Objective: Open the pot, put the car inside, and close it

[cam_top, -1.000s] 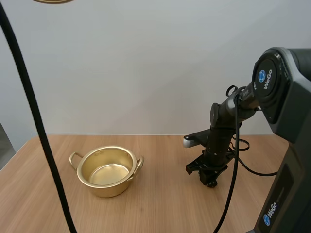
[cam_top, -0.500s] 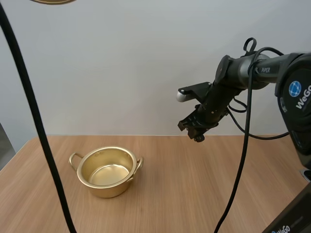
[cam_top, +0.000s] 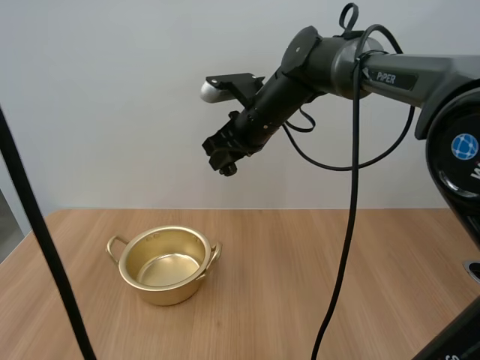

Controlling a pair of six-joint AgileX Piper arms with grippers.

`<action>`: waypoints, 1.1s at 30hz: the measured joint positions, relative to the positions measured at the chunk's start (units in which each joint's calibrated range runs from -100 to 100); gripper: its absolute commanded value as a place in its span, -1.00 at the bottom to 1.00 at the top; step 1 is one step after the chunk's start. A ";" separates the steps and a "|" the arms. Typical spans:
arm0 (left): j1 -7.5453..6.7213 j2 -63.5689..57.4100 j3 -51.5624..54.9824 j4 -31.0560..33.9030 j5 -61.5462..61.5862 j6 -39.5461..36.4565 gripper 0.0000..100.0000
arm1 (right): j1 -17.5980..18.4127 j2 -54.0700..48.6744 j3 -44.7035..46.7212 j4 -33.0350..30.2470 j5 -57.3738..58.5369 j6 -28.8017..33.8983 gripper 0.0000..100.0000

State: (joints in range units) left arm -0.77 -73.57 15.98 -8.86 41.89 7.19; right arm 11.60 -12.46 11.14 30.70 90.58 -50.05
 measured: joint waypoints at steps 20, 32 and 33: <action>0.49 0.00 -1.83 -0.27 1.92 -0.08 -1.00 | 15.95 14.22 0.00 -10.41 -10.25 3.00 -1.00; 0.95 0.00 -1.83 -1.53 4.86 0.01 -1.00 | 15.95 21.22 0.00 -14.03 -11.44 3.00 -1.00; 0.95 0.00 -1.83 -1.53 4.86 0.01 -1.00 | 15.95 22.04 0.00 -14.03 -11.44 3.00 -1.00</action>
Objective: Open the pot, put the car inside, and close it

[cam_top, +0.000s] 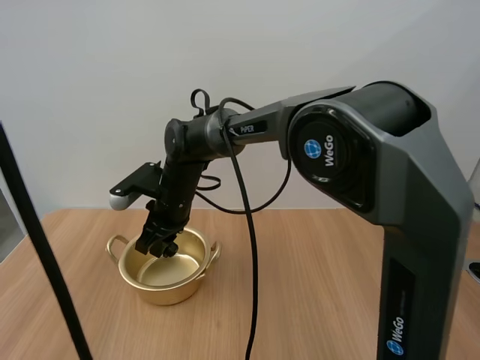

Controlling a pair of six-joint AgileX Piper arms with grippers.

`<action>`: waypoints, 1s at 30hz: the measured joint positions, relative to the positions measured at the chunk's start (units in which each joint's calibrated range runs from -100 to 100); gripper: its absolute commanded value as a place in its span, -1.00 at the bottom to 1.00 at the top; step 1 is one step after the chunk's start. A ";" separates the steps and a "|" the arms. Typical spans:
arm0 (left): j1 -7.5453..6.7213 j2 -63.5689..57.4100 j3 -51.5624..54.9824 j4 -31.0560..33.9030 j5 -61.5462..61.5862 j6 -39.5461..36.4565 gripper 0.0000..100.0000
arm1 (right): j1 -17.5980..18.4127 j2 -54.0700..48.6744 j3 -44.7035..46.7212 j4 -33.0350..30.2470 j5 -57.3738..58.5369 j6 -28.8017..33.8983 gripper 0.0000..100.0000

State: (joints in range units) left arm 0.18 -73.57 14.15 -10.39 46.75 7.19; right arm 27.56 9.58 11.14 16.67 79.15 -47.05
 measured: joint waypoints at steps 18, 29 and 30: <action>0.00 0.00 0.00 0.00 -0.18 0.00 -1.00 | 0.00 5.10 0.24 -0.69 -0.40 -0.23 -1.00; 0.00 0.00 0.00 0.00 -0.18 0.00 -1.00 | 0.00 5.10 0.24 0.08 -0.42 -1.39 -1.00; 0.00 0.00 0.00 0.00 -0.18 0.00 -1.00 | 0.00 5.10 0.24 0.21 -0.42 -1.38 -1.00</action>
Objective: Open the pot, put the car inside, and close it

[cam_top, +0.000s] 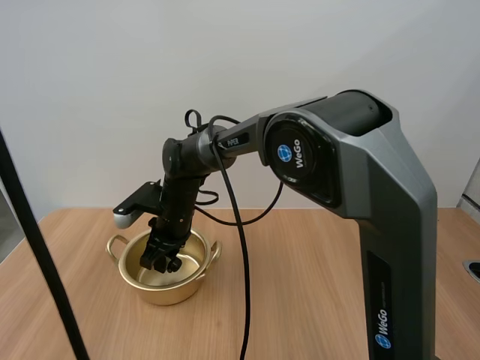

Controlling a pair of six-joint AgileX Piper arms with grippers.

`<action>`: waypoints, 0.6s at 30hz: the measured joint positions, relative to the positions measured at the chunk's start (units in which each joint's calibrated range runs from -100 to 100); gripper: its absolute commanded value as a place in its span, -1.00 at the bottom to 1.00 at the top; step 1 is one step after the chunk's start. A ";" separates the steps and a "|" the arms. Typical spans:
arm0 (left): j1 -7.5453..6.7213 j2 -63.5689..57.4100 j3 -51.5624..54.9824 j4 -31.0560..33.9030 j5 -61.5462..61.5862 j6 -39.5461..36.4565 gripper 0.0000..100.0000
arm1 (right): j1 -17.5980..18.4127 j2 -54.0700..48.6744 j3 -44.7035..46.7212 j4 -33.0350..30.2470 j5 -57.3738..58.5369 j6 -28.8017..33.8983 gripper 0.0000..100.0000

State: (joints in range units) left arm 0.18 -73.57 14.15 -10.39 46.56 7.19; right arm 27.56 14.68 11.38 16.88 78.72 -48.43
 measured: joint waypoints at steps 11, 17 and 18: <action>0.00 0.00 0.00 0.00 0.00 0.00 -1.00 | 0.00 0.00 0.02 0.00 0.16 -0.41 -1.00; 0.00 0.00 0.00 0.00 0.00 0.00 -1.00 | 0.00 1.37 0.02 -0.55 1.77 -0.41 -1.00; 0.00 0.00 0.00 0.00 0.00 0.00 -1.00 | 0.00 1.95 0.02 -0.87 1.97 -0.41 -1.00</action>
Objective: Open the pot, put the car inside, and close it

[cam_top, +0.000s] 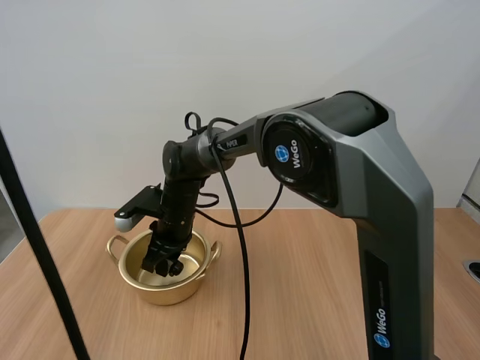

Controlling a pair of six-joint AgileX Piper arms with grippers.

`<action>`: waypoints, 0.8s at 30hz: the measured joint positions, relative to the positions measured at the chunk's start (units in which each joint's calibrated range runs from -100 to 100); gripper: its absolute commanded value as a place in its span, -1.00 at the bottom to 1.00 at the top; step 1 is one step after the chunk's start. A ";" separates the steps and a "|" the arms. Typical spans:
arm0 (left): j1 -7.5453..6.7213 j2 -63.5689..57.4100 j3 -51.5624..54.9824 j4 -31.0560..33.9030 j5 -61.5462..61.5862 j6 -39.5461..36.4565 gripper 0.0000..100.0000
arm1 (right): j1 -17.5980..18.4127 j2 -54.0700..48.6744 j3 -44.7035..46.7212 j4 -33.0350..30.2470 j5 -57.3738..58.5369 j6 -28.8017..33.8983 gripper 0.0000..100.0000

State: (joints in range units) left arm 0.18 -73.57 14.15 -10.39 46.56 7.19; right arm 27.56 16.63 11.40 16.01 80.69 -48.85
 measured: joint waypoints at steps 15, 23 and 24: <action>0.00 0.00 0.00 0.00 0.00 0.36 -1.00 | 0.00 1.81 0.12 -0.19 -1.96 -0.74 -1.00; 0.00 0.00 0.00 0.00 0.00 0.36 -1.00 | 0.00 2.67 0.12 -0.39 -2.34 -1.10 -0.39; 0.00 0.00 0.00 0.00 0.00 0.36 -1.00 | 0.00 2.67 0.12 -0.39 -2.34 -1.10 -0.32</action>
State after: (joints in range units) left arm 0.18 -73.57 14.15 -10.39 46.56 7.55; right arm 27.56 19.30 11.52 15.62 78.36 -49.95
